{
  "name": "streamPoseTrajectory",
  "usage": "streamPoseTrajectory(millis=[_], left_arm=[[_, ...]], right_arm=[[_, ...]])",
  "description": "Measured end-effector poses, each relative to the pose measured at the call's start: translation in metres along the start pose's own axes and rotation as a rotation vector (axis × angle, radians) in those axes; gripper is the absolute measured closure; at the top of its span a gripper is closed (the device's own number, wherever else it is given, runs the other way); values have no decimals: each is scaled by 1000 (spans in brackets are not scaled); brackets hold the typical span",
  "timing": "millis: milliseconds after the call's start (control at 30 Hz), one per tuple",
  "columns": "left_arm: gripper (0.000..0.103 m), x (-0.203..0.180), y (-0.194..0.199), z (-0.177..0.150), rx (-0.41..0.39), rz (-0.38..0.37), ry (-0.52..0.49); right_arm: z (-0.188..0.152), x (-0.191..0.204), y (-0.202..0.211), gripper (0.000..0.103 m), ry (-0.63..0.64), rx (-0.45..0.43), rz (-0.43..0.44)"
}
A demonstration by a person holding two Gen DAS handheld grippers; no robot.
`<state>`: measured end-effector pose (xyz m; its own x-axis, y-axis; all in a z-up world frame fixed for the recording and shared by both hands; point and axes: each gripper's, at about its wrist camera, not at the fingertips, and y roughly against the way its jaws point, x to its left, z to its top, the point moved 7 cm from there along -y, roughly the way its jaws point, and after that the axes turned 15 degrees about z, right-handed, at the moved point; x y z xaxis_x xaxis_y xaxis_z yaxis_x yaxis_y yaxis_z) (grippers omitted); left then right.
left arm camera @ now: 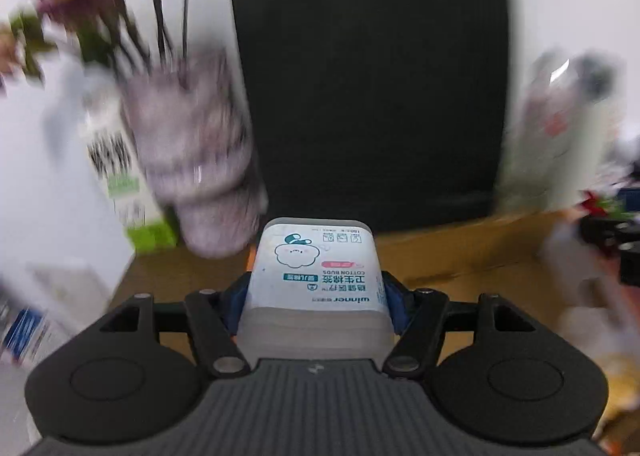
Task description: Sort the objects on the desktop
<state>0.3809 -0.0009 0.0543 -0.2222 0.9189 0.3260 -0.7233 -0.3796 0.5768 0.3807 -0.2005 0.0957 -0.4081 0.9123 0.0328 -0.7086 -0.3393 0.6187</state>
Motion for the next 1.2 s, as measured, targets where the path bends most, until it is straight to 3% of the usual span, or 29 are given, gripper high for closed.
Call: streamPoseTrajectory(millis=[67, 167, 267, 433, 533, 600, 700, 800, 967, 1100, 1200], left_arm=[[36, -16, -29, -9, 80, -4, -48], [36, -30, -47, -20, 122, -27, -106], [38, -29, -53, -24, 141, -2, -91], [35, -21, -50, -14, 159, -31, -44], [30, -3, -34, 1, 134, -33, -17], [29, 10, -24, 11, 122, -36, -11], [21, 30, 8, 15, 106, -49, 8], [20, 47, 43, 3, 93, -75, 39], [11, 66, 119, -70, 22, -168, 93], [6, 64, 173, -149, -34, -296, 89], [6, 66, 192, -199, -21, -241, 92]], right_arm=[[-11, -9, -37, 50, 23, 91, -29], [-29, -12, -79, 50, 88, 208, -50], [-39, -6, -101, 51, 180, 297, -40], [-44, -7, -126, 44, 226, 406, -80], [-36, -7, -112, 37, 190, 367, -66], [-24, -5, -90, 27, 152, 317, -32], [-10, 6, -54, 25, 115, 263, 15], [-6, 20, -14, 20, 87, 207, 30], [-45, 53, 57, 18, 33, 87, 117], [-107, 92, 102, 17, -17, 24, 231], [-157, 114, 117, 17, -52, 17, 248]])
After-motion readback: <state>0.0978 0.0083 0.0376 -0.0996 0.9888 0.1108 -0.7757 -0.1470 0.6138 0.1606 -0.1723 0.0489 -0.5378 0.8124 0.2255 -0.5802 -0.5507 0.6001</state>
